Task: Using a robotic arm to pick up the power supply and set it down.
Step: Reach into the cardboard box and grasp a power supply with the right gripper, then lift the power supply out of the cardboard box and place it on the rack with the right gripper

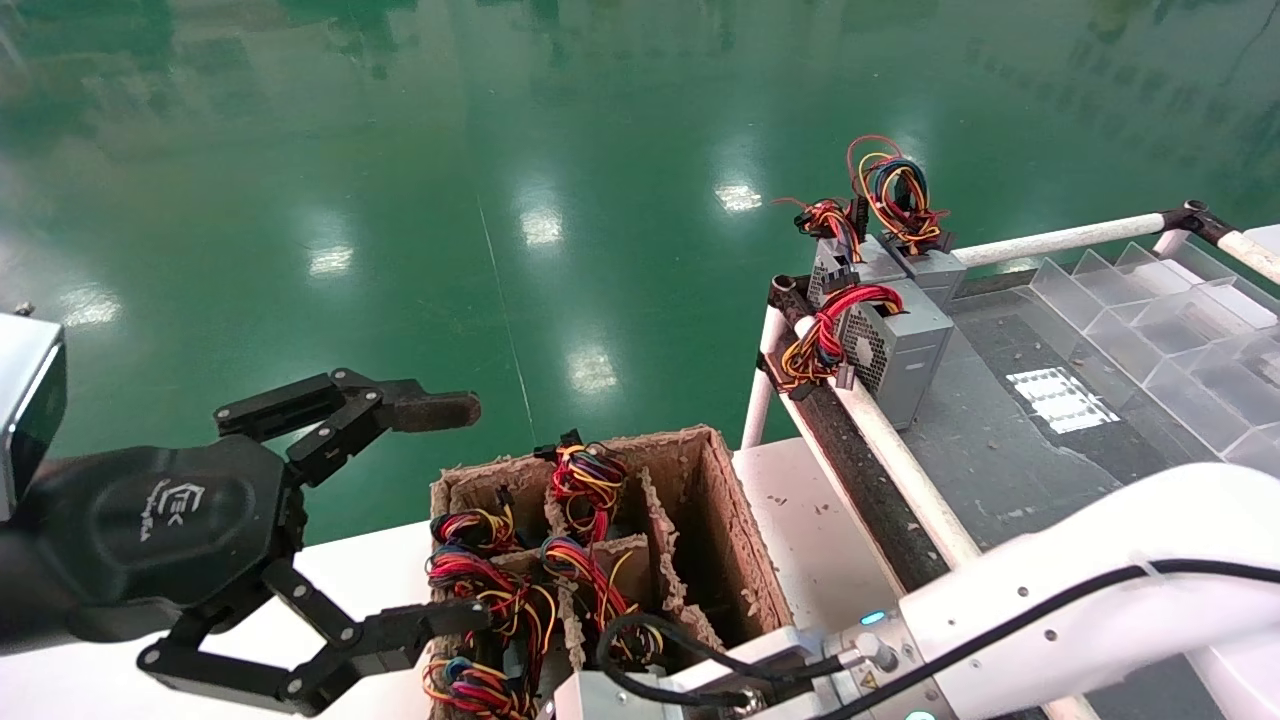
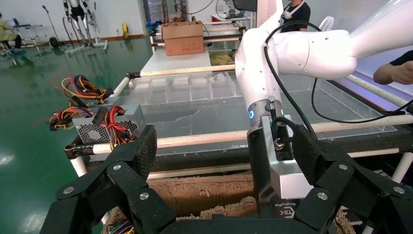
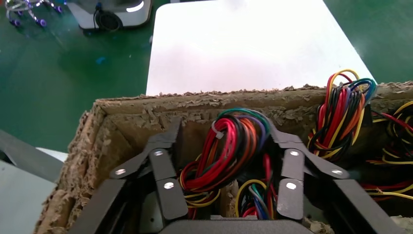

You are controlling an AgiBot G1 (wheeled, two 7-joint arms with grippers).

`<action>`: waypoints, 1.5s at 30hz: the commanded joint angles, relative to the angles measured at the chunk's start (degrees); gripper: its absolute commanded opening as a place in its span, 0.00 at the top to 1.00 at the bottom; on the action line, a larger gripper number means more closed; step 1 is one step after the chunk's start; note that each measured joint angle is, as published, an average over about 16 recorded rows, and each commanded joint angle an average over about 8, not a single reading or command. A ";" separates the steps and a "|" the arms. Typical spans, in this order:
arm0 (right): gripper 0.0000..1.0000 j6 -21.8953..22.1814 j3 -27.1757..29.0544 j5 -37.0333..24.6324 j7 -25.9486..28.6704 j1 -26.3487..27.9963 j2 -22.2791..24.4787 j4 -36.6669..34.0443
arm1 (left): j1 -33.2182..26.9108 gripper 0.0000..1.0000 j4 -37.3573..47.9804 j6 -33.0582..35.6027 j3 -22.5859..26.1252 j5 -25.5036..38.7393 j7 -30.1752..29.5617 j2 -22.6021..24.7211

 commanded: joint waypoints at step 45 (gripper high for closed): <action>1.00 0.02 18.46 27.99 -6.04 -5.16 20.04 6.47 | 0.00 0.00 0.00 0.00 0.01 -0.01 0.01 0.00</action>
